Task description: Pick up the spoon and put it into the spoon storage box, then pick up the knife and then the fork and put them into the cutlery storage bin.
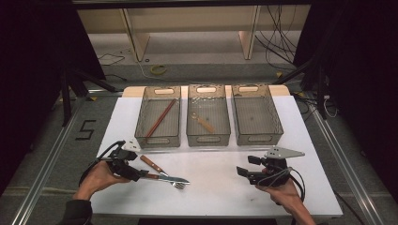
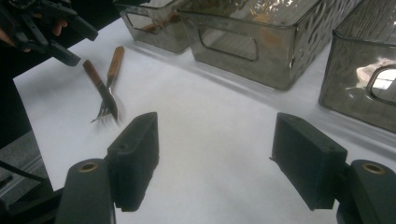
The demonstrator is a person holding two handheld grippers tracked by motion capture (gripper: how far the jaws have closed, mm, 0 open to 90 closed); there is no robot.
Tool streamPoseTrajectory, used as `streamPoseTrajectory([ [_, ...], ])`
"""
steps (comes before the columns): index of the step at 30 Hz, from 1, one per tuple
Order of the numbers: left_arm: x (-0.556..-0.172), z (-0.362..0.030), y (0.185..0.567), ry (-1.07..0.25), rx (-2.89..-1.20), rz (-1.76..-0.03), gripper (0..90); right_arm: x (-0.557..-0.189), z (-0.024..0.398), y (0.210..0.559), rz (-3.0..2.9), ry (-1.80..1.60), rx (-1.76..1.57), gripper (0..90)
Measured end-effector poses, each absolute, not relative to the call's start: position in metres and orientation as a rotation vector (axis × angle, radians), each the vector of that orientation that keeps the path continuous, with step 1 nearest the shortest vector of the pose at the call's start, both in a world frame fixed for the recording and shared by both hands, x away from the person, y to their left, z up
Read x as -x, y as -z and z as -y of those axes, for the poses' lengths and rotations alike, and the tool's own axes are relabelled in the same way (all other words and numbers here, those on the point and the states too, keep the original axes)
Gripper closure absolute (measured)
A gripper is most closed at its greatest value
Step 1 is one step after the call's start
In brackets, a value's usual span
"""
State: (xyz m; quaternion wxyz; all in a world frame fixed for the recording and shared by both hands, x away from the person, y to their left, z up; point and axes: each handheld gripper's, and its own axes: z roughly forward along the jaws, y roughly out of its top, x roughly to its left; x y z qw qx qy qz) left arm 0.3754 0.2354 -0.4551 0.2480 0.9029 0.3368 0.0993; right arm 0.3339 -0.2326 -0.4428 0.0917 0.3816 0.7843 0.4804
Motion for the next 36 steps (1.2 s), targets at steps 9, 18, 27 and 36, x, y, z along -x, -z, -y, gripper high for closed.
streamPoseTrajectory([
  [9,-0.374,-0.235,0.462,-0.246,-2.533,-0.897,19.7,-0.332,0.235,0.444,-2.329,-1.424,-1.145,32.7],
  [18,-0.373,-0.237,0.466,-0.240,-2.582,-0.874,20.3,-0.332,0.235,0.445,-2.337,-1.416,-1.145,32.8],
  [27,-0.372,-0.236,0.468,-0.239,-2.633,-0.820,23.4,-0.333,0.235,0.446,-2.342,-1.409,-1.144,33.0],
  [36,-0.375,-0.232,0.472,-0.226,-2.678,-0.752,31.7,-0.334,0.233,0.447,-2.349,-1.404,-1.139,33.1],
])
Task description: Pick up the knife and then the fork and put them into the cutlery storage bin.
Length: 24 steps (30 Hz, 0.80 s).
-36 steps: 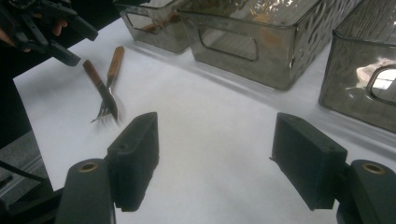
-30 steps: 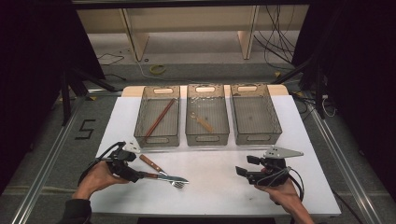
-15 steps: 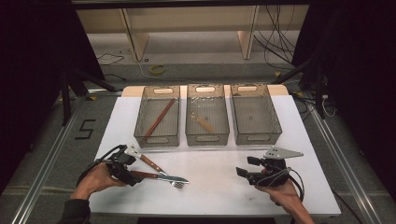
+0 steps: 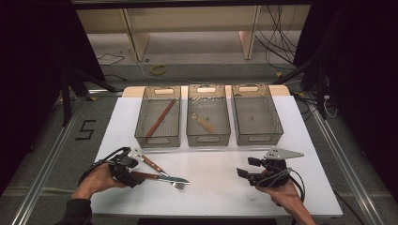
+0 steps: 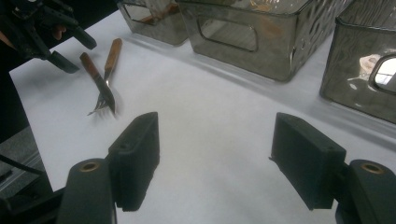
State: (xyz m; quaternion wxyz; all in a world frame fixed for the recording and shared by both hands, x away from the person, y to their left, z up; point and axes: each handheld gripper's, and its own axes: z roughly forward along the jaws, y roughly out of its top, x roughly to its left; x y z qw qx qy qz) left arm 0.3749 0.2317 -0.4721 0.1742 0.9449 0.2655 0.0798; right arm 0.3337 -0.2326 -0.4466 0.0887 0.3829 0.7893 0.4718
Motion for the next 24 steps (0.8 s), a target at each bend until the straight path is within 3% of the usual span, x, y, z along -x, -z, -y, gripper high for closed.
streamPoseTrajectory([
  [13,-0.380,-0.226,0.474,-0.126,-2.716,-0.771,49.8,-0.334,0.232,0.447,-2.355,-1.403,-1.133,33.6],
  [24,-0.373,-0.217,0.472,-0.127,-2.789,-0.579,72.8,-0.334,0.232,0.445,-2.351,-1.406,-1.129,33.9],
])
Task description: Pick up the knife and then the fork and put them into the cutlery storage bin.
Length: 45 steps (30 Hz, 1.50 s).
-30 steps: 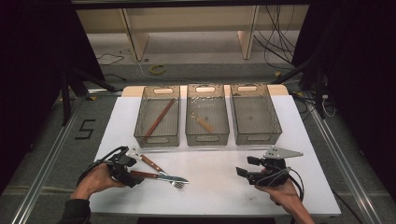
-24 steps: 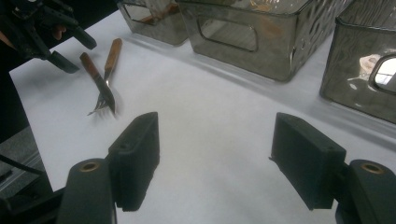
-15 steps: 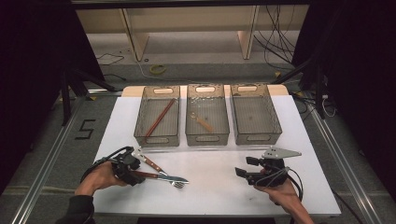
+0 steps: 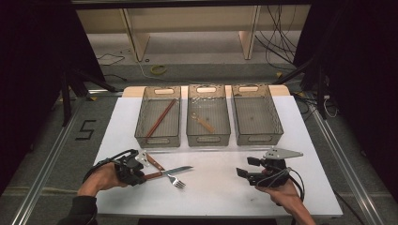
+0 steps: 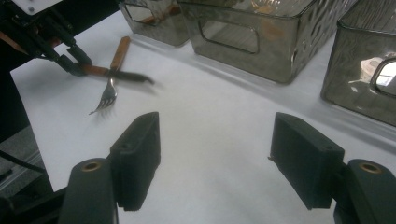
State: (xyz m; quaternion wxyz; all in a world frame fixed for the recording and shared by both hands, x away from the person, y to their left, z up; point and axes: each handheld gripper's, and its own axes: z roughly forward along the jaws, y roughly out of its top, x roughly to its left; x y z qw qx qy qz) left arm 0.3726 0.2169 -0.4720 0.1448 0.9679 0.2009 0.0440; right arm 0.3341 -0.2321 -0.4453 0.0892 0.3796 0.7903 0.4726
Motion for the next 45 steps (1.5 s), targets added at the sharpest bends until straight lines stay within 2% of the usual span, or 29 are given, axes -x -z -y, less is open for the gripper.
streamPoseTrajectory([
  [13,-0.370,-0.215,0.471,-0.142,-2.767,-0.538,74.7,-0.334,0.231,0.445,-2.355,-1.421,-1.132,34.2],
  [23,-0.358,-0.183,0.454,-0.180,-2.722,-0.409,74.9,-0.332,0.225,0.440,-2.364,-1.449,-1.101,34.2],
  [37,-0.348,-0.116,0.439,-0.144,-2.715,-0.125,74.9,-0.322,0.163,0.429,-2.535,-1.341,-0.699,36.6],
  [45,-0.346,-0.095,0.436,-0.153,-2.724,-0.048,74.8,-0.322,0.140,0.433,-2.630,-1.235,-0.580,37.2],
])
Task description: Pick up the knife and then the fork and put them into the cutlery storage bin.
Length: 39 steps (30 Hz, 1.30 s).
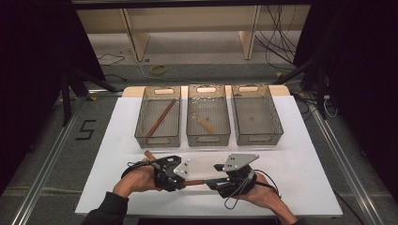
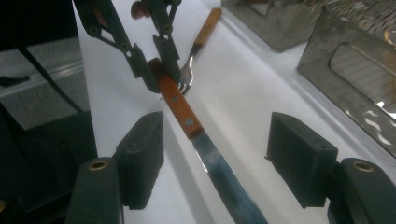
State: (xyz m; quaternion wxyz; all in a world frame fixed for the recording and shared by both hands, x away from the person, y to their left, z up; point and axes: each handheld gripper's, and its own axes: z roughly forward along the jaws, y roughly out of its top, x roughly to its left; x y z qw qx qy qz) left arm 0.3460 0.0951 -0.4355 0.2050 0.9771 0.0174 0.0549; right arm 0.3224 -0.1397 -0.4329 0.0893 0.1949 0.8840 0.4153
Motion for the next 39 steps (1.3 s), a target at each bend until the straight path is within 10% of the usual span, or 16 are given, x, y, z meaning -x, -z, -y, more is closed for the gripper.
streamPoseTrajectory([
  [39,-0.334,-0.074,0.432,-0.121,-2.746,0.076,74.8,-0.309,0.104,0.458,-2.764,-0.867,-0.235,66.9],
])
